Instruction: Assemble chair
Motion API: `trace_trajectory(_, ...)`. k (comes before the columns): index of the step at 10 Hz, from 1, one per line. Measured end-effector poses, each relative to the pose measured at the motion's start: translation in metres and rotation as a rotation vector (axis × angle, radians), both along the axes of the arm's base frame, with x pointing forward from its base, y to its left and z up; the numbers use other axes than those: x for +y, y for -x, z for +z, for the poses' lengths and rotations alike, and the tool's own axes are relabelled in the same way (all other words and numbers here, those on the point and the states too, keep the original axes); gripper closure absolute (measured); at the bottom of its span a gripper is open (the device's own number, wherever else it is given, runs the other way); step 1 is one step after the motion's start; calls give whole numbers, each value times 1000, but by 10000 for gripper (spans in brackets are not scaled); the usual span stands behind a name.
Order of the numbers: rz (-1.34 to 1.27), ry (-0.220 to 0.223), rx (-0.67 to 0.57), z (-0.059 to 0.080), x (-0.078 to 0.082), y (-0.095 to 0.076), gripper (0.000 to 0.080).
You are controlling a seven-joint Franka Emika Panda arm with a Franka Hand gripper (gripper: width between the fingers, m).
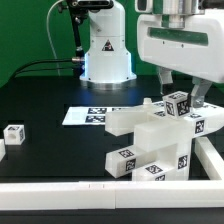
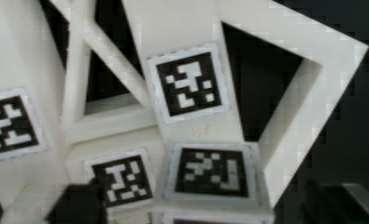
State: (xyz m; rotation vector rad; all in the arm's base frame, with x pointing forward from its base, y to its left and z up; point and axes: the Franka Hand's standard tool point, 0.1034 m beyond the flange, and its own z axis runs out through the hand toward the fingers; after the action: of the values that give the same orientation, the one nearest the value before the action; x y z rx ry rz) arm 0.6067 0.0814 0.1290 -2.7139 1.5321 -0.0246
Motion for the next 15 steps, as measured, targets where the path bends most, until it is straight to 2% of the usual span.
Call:
trace_trajectory(2, 316, 7, -11, 1, 3, -1, 155)
trace_trajectory(7, 672, 22, -17, 0, 0, -2, 151)
trace_trajectory(8, 863, 45, -7, 0, -2, -2, 151)
trace_trajectory(10, 1101, 60, -2, -3, 0, -4, 151)
trace_trajectory(12, 1113, 63, -3, -5, -1, -4, 151)
trace_trajectory(13, 1085, 62, -3, -5, -1, -4, 254)
trace_trajectory(14, 1044, 61, -3, -5, -1, -4, 254)
trace_trajectory(15, 980, 59, -4, -5, -1, -4, 446)
